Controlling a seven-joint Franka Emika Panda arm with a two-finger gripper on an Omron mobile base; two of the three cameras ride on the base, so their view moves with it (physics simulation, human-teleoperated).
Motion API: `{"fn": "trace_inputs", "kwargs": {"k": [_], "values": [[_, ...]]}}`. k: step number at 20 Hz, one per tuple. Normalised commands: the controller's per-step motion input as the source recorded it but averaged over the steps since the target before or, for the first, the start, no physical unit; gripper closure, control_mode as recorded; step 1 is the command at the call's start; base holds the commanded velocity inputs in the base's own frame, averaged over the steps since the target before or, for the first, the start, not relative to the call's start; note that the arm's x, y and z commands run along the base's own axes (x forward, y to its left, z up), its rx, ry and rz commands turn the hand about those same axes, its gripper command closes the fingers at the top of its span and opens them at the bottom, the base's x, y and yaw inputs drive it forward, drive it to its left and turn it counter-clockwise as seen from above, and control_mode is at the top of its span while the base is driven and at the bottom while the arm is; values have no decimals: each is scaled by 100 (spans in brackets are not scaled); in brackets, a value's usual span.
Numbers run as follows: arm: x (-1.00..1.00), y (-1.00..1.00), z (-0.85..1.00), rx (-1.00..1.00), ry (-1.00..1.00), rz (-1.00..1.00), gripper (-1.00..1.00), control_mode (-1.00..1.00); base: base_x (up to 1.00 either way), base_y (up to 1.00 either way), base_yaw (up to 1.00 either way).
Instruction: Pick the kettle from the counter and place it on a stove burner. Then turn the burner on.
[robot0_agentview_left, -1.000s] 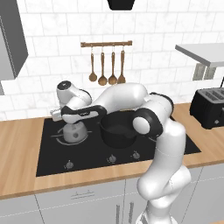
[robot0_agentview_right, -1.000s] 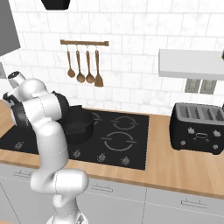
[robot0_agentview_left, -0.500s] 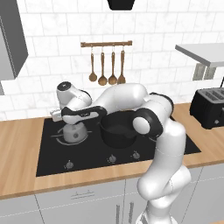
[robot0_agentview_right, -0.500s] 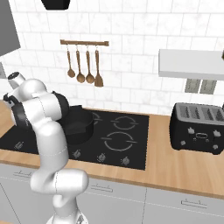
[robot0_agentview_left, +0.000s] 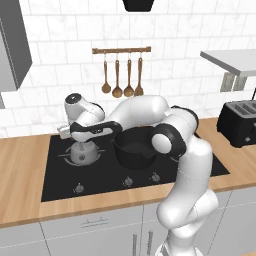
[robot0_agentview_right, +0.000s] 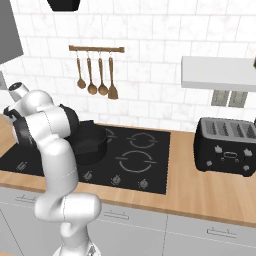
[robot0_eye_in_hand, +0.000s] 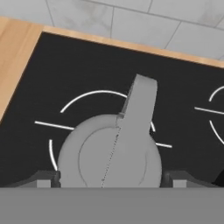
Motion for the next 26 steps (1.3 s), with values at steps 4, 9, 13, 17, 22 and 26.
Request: {"fn": "trace_inputs", "kwargs": {"k": [4, 9, 13, 17, 22, 26], "values": [[-1, 0, 0, 0, 0, 0, -100, -100, 0, 0, 0], [-10, 0, 0, 0, 0, 0, -100, -100, 0, 0, 0], [-1, -10, 1, 0, 0, -10, -100, -100, 0, 0, 0], [0, -24, 8, 0, 0, -24, -100, -100, 0, 0, 0], [0, -11, 21, 0, 0, -25, -100, -100, 0, 0, 0], [0, 0, 25, 0, -4, -14, -100, -100, 0, 0, 0]]}}
